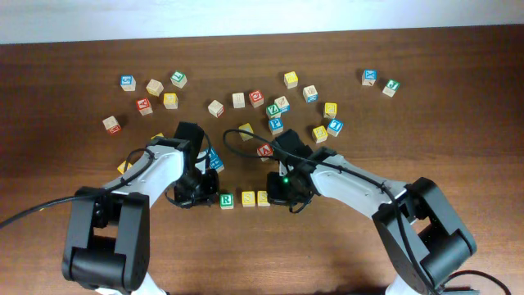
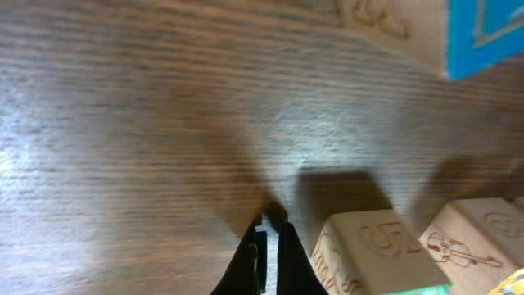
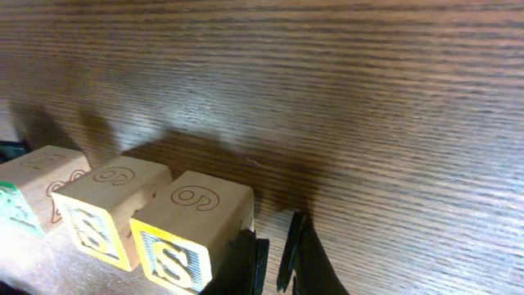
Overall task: Spell out RSS
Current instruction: 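Press the R-S-S row together from both ends with both grippers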
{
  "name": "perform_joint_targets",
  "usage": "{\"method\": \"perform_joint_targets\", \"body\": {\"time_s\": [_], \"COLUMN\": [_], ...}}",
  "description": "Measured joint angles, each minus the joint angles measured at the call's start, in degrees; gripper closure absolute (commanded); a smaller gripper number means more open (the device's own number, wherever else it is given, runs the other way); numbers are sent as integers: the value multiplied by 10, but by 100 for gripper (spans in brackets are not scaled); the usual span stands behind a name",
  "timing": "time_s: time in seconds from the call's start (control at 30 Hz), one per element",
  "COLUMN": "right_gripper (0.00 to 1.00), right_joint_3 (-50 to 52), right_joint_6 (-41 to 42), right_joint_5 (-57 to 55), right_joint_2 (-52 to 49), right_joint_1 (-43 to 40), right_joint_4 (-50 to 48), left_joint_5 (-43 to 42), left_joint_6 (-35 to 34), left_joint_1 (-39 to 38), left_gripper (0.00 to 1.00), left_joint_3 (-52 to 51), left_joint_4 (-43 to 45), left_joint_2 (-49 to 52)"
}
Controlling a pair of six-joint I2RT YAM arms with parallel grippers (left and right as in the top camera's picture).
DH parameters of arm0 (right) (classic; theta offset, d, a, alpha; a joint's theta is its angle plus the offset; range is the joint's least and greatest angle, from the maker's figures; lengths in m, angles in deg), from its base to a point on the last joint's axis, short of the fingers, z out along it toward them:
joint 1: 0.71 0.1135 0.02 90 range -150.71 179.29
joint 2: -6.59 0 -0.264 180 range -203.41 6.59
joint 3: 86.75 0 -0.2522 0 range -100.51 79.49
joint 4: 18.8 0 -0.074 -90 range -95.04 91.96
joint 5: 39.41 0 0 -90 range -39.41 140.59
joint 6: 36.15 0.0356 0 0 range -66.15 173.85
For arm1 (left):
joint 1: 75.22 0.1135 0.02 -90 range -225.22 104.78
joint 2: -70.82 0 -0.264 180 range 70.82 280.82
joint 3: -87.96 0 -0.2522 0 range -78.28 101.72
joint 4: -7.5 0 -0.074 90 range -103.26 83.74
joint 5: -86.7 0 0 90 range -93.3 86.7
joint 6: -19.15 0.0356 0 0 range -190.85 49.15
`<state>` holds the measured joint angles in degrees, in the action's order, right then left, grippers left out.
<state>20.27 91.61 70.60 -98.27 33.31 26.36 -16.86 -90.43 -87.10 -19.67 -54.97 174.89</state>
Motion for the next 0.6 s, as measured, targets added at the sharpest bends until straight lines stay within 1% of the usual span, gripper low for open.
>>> {"method": "perform_joint_targets", "body": {"time_s": [0.17, 0.27, 0.6], "right_gripper": [94, 94, 94], "right_joint_3": [0, 0, 0], "right_joint_6": [-7, -8, -9], "right_joint_5": [3, 5, 4], "right_joint_2": [-1, -1, -2], "right_joint_1": [0, 0, 20], "right_joint_4": [-6, -6, -17], "left_joint_5": [-20, -26, -38], "left_joint_6": [0, 0, -28], "left_joint_1": [-4, -28, -36], "left_gripper": [100, 100, 100], "left_joint_3": [0, 0, 0], "left_joint_4": [14, 17, 39], "left_joint_2": [1, 1, 3]}}
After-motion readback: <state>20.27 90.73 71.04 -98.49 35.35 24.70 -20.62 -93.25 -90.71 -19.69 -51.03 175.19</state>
